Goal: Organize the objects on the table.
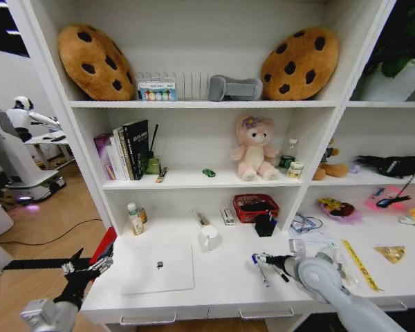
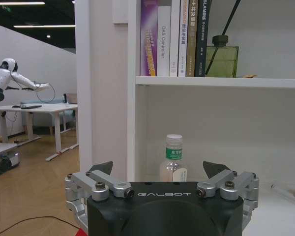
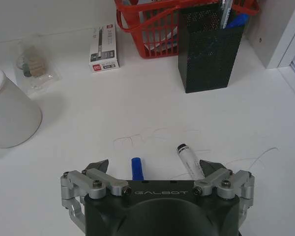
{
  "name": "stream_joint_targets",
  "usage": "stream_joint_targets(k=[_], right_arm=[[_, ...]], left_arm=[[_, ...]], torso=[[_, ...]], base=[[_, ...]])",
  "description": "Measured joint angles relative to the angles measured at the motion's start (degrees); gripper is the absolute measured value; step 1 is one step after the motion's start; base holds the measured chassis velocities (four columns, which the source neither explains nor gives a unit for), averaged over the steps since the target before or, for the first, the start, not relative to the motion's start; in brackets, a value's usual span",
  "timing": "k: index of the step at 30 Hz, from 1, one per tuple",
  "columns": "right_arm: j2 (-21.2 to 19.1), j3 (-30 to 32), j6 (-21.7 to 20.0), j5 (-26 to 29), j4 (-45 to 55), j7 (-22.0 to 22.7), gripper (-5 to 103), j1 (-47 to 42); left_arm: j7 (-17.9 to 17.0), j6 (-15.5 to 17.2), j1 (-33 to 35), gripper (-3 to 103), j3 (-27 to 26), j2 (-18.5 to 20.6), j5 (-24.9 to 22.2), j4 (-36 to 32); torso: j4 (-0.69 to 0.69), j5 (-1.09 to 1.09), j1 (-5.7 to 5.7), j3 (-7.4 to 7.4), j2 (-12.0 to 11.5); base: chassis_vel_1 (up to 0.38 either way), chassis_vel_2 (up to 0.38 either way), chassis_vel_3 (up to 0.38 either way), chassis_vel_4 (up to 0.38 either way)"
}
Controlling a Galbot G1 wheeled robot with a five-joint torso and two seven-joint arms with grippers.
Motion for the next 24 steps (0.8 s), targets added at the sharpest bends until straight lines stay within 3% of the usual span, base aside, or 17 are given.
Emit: stream_joint_targets(k=[7,24], right_arm=[[-0.1,-6.0,0.1,-0.6,-1.2,0.5,100,4.8],[0.8,-8.2,0.2,-2.5,-3.5,-1.0,100,5.4]], left_arm=[[0.0,-0.1,-0.1,100,-0.9,0.1,-0.7,0.1],[0.1,-0.3,-0.2,100,-1.0,-0.4,-0.9,0.6]], torso=[[0.00,-0.01,0.00,0.00,0.0],[0.01,0.00,0.00,-0.01,0.0]], base=[[0.000,0.000,0.000,0.000],[0.000,0.000,0.000,0.000]])
